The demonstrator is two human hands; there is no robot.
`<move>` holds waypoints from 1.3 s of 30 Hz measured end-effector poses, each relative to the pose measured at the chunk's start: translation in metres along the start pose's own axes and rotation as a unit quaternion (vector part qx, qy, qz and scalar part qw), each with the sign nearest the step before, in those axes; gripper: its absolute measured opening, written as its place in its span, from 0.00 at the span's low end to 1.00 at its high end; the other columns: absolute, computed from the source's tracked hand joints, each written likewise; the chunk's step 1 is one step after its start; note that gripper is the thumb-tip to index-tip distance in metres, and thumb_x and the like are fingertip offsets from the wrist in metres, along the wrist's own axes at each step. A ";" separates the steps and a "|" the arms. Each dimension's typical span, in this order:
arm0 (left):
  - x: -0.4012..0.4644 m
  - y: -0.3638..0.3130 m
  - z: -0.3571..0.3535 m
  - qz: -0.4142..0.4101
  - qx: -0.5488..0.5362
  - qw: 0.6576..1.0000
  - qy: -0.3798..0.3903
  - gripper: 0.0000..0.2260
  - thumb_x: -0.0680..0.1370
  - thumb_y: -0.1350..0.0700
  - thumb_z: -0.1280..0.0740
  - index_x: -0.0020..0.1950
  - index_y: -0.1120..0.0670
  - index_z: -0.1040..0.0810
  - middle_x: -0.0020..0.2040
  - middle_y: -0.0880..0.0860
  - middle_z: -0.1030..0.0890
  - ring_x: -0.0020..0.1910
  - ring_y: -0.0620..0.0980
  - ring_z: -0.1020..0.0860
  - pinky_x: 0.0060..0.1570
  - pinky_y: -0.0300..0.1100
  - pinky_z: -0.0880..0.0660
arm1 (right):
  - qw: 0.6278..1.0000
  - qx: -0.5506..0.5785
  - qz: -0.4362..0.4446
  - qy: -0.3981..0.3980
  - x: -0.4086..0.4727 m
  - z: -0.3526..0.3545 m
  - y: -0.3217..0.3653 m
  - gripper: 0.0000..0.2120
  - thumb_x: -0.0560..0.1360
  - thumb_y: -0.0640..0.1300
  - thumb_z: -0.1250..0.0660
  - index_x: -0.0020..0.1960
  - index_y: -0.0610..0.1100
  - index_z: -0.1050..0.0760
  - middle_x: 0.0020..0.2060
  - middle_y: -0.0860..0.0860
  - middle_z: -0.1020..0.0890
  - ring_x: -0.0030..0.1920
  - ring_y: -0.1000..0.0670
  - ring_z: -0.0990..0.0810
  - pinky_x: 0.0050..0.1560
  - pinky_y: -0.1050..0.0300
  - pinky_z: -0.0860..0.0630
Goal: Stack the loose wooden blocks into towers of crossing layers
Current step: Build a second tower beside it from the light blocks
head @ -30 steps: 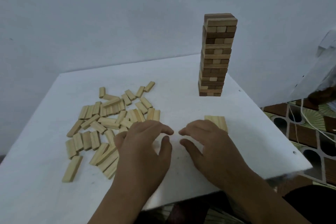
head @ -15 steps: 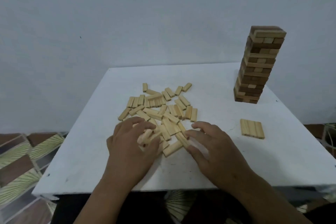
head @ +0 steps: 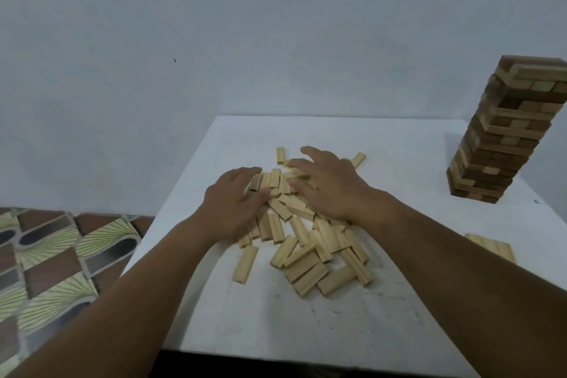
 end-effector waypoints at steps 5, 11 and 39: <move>0.019 -0.002 -0.011 -0.063 0.048 0.997 0.006 0.26 0.79 0.35 0.51 0.70 0.46 0.30 0.67 0.42 0.28 0.69 0.51 0.32 0.67 0.53 0.35 | 0.994 -0.069 -0.008 0.081 0.059 -0.021 0.002 0.25 0.80 0.66 0.57 0.76 0.63 0.45 0.79 0.56 0.53 0.78 0.43 0.57 0.74 0.36 0.56; 0.034 0.000 -0.022 -0.078 0.066 0.995 0.024 0.27 0.78 0.34 0.58 0.69 0.43 0.32 0.67 0.44 0.28 0.69 0.49 0.34 0.68 0.57 0.38 | 0.989 -0.076 -0.026 0.123 0.077 -0.028 -0.026 0.26 0.79 0.68 0.62 0.73 0.66 0.43 0.79 0.57 0.49 0.78 0.41 0.58 0.71 0.29 0.60; -0.041 -0.069 -0.014 -0.058 -0.164 0.983 -0.056 0.12 0.84 0.48 0.43 0.61 0.48 0.22 0.59 0.38 0.24 0.64 0.36 0.31 0.72 0.47 0.41 | 0.968 0.158 -0.147 -0.124 -0.101 0.025 -0.087 0.10 0.79 0.52 0.37 0.57 0.54 0.21 0.54 0.52 0.18 0.53 0.52 0.21 0.55 0.52 0.23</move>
Point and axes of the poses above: each hand's wrist, its own x-axis towards the middle knuckle, its own z-axis out of the back of the hand, y = z × x, the point moved 7 cm from there along x, towards the middle knuckle
